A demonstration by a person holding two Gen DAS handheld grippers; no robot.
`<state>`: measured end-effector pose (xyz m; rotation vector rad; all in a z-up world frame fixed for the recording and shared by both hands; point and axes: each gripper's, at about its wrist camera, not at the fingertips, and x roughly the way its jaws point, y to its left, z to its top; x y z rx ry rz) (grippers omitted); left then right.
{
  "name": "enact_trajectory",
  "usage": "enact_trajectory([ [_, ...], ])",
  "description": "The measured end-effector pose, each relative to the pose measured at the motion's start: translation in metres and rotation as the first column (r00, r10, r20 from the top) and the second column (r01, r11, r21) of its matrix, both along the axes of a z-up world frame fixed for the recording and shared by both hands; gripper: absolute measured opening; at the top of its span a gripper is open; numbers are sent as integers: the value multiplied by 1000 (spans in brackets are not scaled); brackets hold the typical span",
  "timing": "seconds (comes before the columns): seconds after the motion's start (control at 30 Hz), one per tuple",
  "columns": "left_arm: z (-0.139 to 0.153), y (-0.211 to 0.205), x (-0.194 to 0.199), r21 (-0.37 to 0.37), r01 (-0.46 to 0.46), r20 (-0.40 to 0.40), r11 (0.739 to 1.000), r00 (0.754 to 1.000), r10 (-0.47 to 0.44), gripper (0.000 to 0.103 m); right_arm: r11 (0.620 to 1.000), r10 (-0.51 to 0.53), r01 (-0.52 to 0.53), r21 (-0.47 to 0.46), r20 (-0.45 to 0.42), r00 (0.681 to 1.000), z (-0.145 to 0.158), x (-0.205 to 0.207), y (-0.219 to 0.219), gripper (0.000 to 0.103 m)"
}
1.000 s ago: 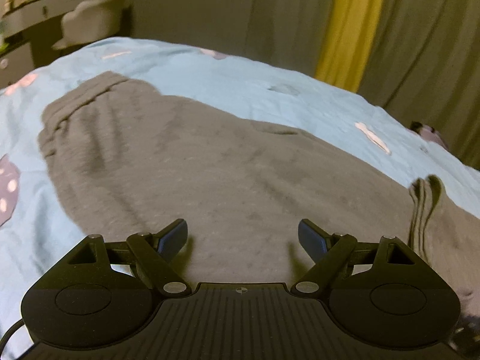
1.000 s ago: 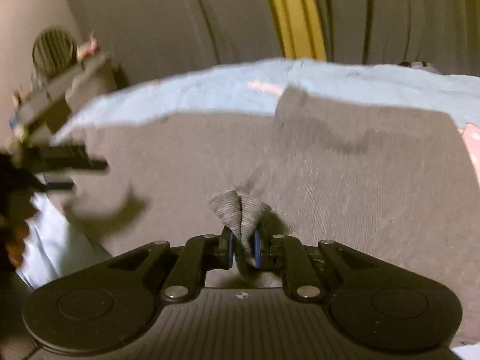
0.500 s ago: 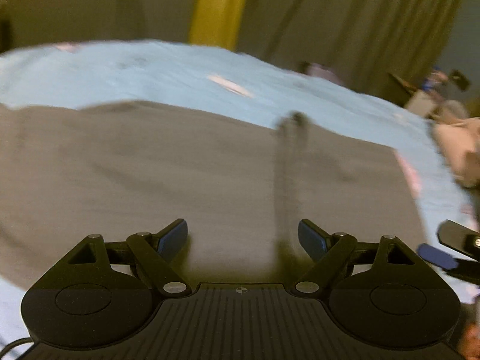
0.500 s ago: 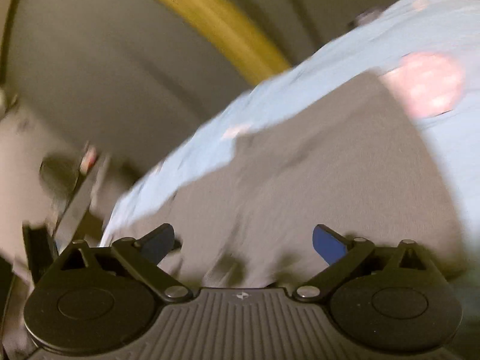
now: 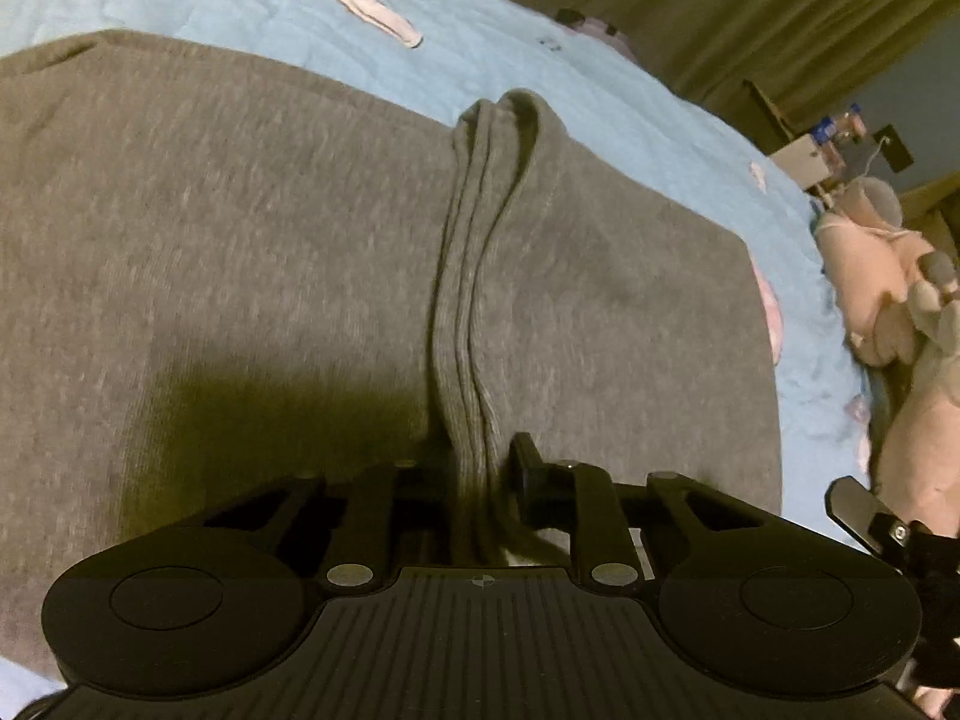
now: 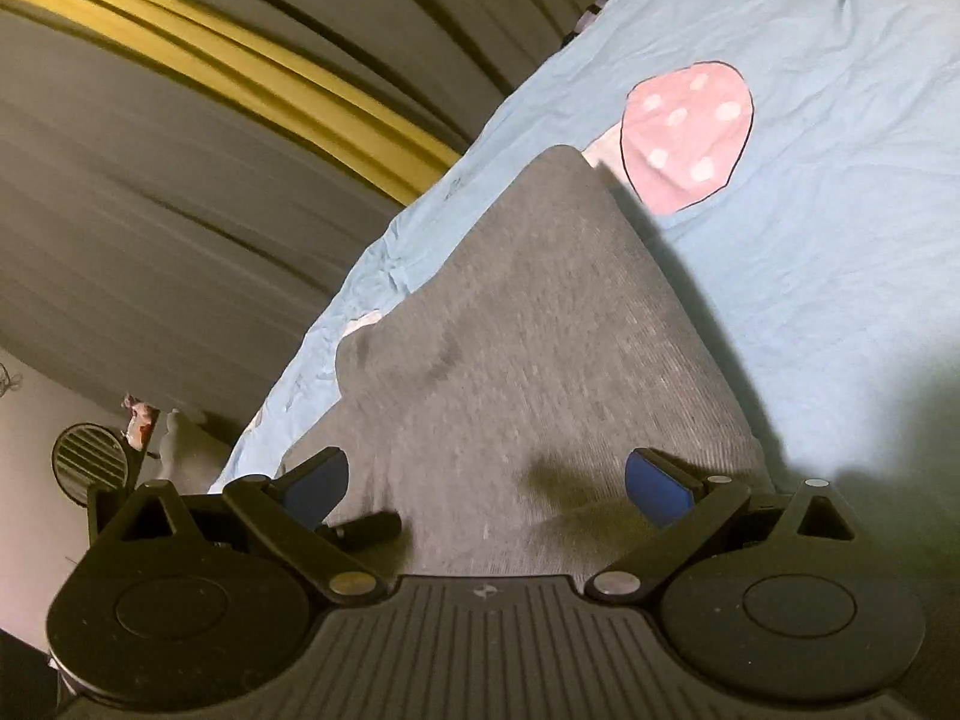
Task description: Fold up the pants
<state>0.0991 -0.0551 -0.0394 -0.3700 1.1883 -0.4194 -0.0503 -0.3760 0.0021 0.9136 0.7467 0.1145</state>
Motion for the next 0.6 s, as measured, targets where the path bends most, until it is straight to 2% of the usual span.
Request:
enact_trajectory([
  [0.07,1,6,1,-48,-32,-28,998,999,31,18,1000,-5,4,16,1,1000,-2,0,-2,99],
  [0.13,2,8,2,-59,-53,-40,997,998,50,17,1000,-8,8,22,4,1000,-2,-2,-3,99],
  [0.33,37,4,-17,-45,-47,68,998,996,50,16,999,-33,33,15,11,999,-1,-4,-4,99],
  [0.4,43,8,-22,-50,-55,76,997,995,59,16,999,-37,36,13,18,999,0,-6,-5,99],
  [0.47,43,14,-26,-15,-77,80,997,994,78,16,999,-32,32,5,19,999,1,-6,-3,99],
  [0.6,24,29,-35,112,-122,121,986,987,109,16,1000,-16,16,-9,17,1000,2,-5,0,99],
])
